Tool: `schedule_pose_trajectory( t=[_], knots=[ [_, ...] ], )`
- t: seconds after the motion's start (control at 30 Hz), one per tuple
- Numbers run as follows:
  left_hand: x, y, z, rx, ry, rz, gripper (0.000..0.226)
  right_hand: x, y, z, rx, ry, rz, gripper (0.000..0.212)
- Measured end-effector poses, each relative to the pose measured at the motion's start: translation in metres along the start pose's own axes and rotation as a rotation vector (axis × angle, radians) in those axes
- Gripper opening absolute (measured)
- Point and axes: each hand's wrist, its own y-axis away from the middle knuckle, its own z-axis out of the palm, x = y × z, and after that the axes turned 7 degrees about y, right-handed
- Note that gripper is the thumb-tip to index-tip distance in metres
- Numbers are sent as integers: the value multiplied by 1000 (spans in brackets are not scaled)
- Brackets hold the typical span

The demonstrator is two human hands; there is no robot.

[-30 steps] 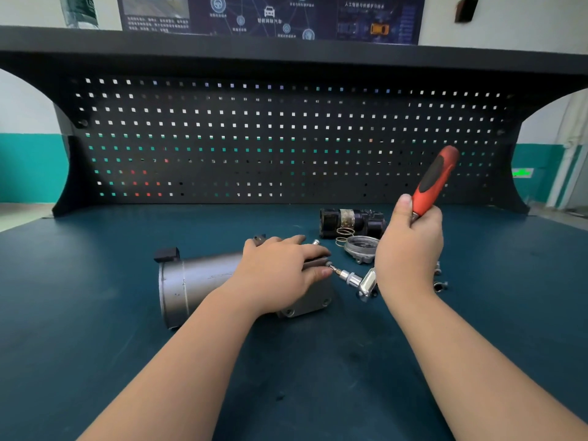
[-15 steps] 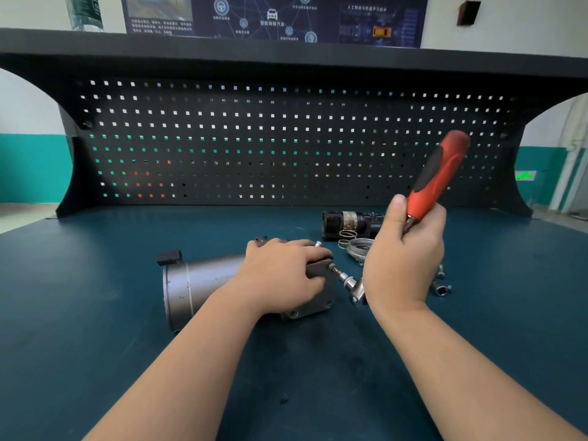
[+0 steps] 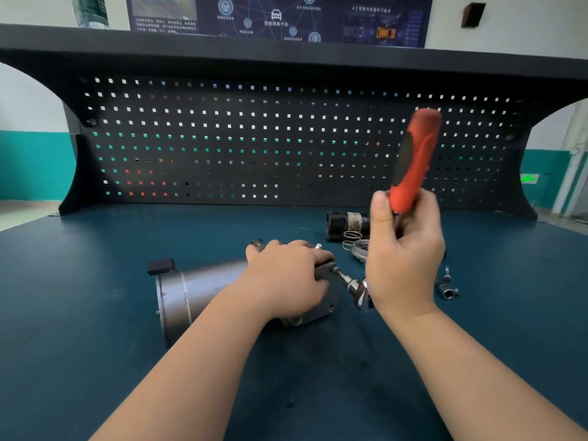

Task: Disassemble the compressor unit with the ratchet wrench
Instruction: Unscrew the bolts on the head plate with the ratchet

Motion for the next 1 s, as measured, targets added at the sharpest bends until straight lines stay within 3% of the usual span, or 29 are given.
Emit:
schedule_pose_trajectory(
  t=[0.07, 0.17, 0.2, 0.3, 0.43, 0.7, 0.8, 1.0],
  knots=[
    [13, 4, -2, 174, 154, -46, 29, 3, -3, 0, 28, -7, 80, 16],
    [49, 21, -3, 633, 458, -83, 22, 2, -4, 0, 34, -1, 78, 19],
    [61, 28, -2, 672, 571, -98, 23, 1, -3, 0, 27, -3, 69, 20],
    [76, 33, 2, 402, 929, -268, 28, 0, -4, -1, -8, 6, 62, 20],
    [68, 21, 7, 45, 1625, -579, 24, 2, -7, 0, -33, -40, 112, 24],
    [62, 7, 23, -61, 1972, -780, 27, 4, -6, 2, -44, -106, 73, 26],
    [59, 6, 23, -155, 2127, -749, 38, 2, -4, 2, -55, -141, 79, 25],
    [62, 8, 29, -211, 2208, -738, 18, 1, -6, 1, -106, -93, 57, 21]
  ],
)
